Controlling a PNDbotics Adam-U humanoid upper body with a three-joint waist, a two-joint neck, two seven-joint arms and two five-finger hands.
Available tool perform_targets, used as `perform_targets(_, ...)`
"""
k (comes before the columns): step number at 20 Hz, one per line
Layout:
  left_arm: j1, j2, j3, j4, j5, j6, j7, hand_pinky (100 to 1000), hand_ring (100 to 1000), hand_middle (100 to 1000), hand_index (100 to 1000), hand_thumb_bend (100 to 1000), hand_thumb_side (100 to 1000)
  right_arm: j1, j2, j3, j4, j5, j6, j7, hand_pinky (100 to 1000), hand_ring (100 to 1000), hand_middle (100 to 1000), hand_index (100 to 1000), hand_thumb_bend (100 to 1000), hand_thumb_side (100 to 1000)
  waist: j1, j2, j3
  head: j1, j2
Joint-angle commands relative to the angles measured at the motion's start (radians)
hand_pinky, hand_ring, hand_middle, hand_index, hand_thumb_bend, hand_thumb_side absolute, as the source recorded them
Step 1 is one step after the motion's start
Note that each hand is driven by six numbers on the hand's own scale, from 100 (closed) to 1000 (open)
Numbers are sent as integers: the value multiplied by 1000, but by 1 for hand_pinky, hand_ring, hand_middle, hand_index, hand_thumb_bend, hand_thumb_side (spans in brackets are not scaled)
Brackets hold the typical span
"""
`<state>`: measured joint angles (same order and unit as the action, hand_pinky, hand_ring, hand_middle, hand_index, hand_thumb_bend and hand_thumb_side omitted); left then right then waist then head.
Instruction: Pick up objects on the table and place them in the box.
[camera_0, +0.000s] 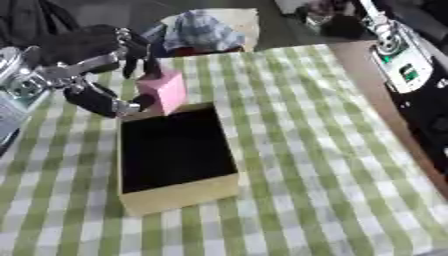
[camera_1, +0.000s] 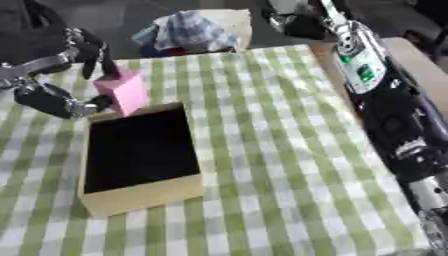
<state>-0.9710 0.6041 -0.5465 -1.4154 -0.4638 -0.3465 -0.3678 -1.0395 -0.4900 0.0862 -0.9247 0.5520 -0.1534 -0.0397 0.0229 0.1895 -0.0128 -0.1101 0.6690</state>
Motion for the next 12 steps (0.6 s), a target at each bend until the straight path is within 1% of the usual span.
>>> perform_targets(1, -2, -5, -9, 12, 17, -6, -31, 576, 407, 290, 422, 183, 106, -20, -32, -10, -8, -7, 0, -2, 745, 860, 859, 930, 489, 571, -4, -16, -2, -3, 7)
perform_targets(3, 8, -17, -19, 25, 16, -14, -45, 580, 410, 294, 426, 190, 114, -20, -32, -10, -8, -7, 1, -2, 745, 860, 859, 930, 490, 571, -5, -14, -4, -3, 7)
perform_targets(7, 32, -34, -38, 48, -8, -34, -83, 608, 444, 333, 464, 243, 141, -19, -33, -10, -9, -9, 0, -2, 745, 860, 859, 930, 491, 571, -5, -10, -5, -2, 1)
perform_targets(9, 44, -41, -43, 63, -27, -45, -111, 632, 478, 379, 510, 296, 175, -17, -33, -10, -10, -10, 0, -2, 745, 860, 859, 930, 492, 571, -5, -10, -5, -3, -7)
perform_targets(11, 56, -49, -42, 84, -49, -59, -143, 665, 526, 442, 572, 361, 234, -15, -33, -11, -12, -12, 1, -3, 744, 859, 858, 930, 493, 570, -6, -10, -6, -6, -18)
perform_targets(12, 62, -50, -38, 94, -58, -66, -160, 701, 589, 513, 650, 408, 261, -14, -33, -11, -13, -13, 1, -3, 744, 859, 859, 930, 493, 570, -6, -10, -6, -9, -25)
